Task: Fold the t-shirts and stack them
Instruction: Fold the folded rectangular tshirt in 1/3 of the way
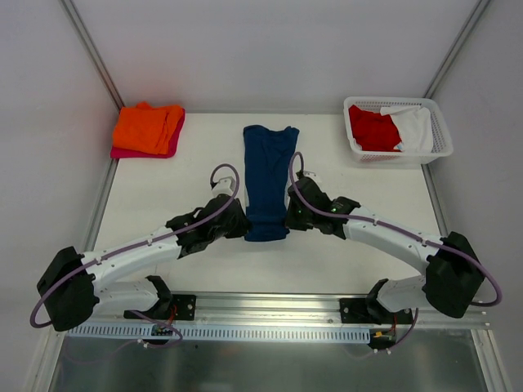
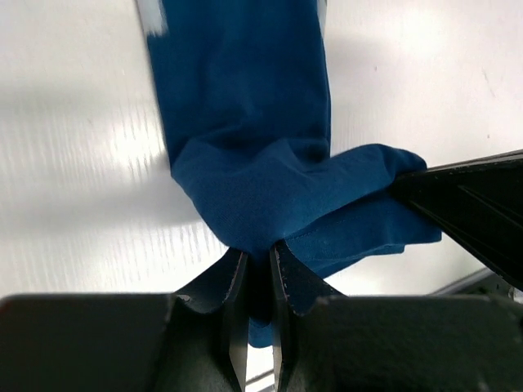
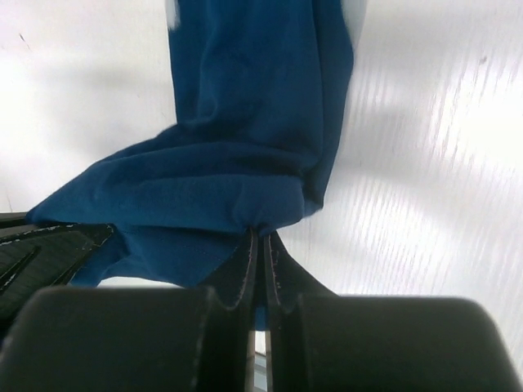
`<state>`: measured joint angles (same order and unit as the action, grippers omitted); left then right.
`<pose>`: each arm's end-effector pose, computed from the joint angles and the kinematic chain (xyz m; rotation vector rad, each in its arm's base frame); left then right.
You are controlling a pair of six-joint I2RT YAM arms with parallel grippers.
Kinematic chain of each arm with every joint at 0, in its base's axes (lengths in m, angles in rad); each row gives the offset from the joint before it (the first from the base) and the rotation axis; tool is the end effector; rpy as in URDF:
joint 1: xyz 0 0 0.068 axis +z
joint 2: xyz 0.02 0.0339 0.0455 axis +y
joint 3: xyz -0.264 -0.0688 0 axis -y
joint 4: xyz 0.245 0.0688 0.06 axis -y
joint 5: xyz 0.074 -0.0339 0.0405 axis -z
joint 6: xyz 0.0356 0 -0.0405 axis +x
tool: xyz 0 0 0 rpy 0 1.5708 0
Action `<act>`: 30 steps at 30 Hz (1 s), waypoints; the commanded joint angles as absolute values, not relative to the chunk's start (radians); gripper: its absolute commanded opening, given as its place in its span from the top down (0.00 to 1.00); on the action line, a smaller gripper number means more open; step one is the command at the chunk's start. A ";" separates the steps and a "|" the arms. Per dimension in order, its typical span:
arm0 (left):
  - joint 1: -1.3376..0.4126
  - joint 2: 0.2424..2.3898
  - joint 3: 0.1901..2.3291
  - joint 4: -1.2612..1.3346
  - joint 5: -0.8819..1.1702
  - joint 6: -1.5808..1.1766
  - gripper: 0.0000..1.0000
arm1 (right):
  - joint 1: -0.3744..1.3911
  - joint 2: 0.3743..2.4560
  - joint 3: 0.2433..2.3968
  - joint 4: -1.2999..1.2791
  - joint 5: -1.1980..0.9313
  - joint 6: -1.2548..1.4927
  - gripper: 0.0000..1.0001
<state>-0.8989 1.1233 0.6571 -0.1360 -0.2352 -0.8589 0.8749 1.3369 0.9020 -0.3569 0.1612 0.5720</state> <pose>0.1566 -0.1835 0.2334 -0.0948 2.2520 -0.7418 0.1858 0.2135 0.2438 -0.2844 2.3927 0.5086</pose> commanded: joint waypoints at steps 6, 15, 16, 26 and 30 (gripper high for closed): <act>-0.827 1.207 0.787 -0.146 -0.232 -0.719 1.00 | 0.787 1.440 1.040 -0.380 0.124 0.466 1.00; -0.769 1.304 0.824 -0.123 -0.192 -0.693 1.00 | 0.739 1.545 1.114 -0.370 0.080 0.434 1.00; -0.764 1.315 0.828 -0.118 -0.192 -0.683 1.00 | 0.735 1.566 1.120 -0.368 0.074 0.428 0.99; -0.675 1.479 0.949 -0.074 -0.192 -0.597 1.00 | 0.632 1.709 1.236 -0.365 0.032 0.381 0.99; -0.638 1.529 0.994 -0.063 -0.164 -0.581 1.00 | 0.586 1.758 1.285 -0.367 0.011 0.365 0.99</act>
